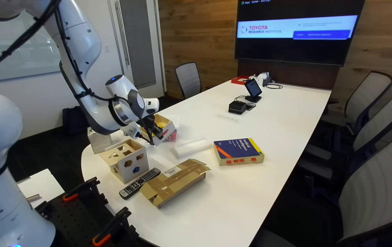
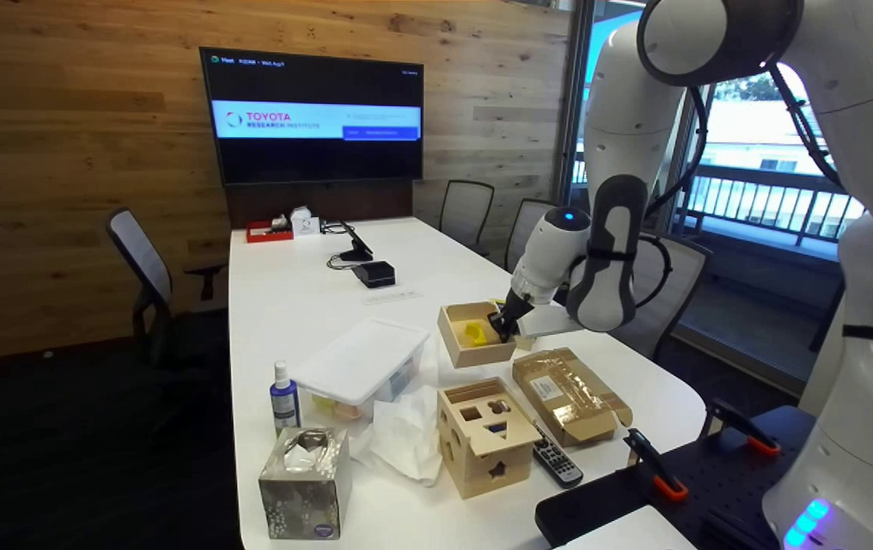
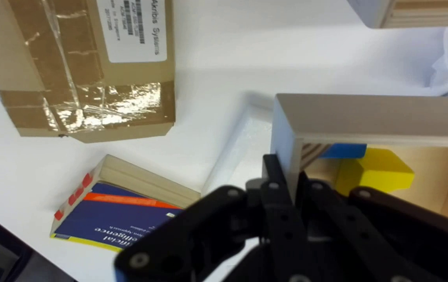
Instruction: Move the small crate closer to the cube-shaped object
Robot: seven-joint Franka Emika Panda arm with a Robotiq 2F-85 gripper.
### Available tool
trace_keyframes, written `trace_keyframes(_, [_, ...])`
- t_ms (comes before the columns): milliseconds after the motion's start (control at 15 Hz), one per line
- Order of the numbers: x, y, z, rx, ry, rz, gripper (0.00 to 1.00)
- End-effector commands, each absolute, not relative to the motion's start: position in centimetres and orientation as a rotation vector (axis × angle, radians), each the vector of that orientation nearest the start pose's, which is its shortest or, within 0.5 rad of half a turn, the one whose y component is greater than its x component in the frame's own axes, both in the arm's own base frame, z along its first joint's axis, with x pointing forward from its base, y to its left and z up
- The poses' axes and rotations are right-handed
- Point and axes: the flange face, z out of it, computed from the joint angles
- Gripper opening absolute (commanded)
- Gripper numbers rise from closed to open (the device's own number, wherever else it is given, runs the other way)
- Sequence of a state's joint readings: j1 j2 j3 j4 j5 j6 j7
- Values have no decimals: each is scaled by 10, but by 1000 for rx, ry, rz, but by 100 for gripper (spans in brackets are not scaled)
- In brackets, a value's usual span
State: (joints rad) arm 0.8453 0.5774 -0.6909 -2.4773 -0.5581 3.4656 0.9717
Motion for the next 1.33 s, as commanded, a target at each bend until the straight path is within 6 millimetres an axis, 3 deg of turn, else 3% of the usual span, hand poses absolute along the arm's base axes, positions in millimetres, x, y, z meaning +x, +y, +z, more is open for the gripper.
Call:
trace_keyframes(0, [476,134,156,-3028,143,-793,2])
trace_keyframes(333, [461,146,122,-3004,199,-642,2])
trace_keyframes(1267, [477,106,50,-3025,379,-513,2])
